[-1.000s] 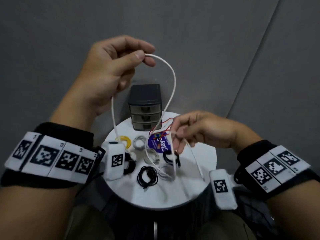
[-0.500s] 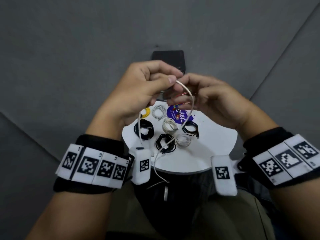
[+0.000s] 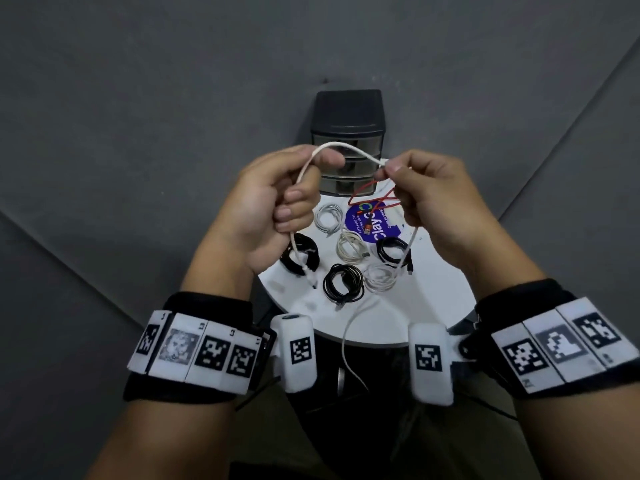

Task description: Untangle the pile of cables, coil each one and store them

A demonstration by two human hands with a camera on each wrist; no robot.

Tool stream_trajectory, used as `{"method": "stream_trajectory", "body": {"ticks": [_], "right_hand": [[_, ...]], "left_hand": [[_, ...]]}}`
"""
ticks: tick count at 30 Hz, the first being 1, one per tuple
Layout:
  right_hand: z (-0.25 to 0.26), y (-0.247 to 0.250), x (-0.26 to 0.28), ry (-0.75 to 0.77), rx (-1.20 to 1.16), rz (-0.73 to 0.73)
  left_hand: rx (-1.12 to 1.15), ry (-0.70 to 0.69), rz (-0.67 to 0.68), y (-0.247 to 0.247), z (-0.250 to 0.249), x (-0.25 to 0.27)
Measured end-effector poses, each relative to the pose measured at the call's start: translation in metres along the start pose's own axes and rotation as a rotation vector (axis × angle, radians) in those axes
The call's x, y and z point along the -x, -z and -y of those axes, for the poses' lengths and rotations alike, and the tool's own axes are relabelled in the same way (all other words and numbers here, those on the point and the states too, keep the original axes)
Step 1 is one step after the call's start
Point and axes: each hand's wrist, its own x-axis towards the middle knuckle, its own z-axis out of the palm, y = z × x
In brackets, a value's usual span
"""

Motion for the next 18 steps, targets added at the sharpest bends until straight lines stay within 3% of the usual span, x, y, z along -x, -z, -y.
{"method": "stream_trajectory", "body": {"ticks": [4,10,15,18], "right_hand": [[-0.017,-0.009,0.005,-0.011,0.149,0.186],[-0.022,-0.033,0.025,0.038,0.258,0.568],[0.004,-0.028,0.024,0.135,0.333,0.688],[0.021,-0.018,0.014,0.199,0.42,0.615]], "left_hand": [[0.162,-0.032,-0.012,0.004,-0.007,-0.005],[0.094,-0.067,-0.231,-0.001,0.01,-0.019],[-0.11,-0.024,-0.3,-0.004,0.039,-0.021],[-0.228,-0.011,-0.238,-0.006,0.053,-0.016]]}}
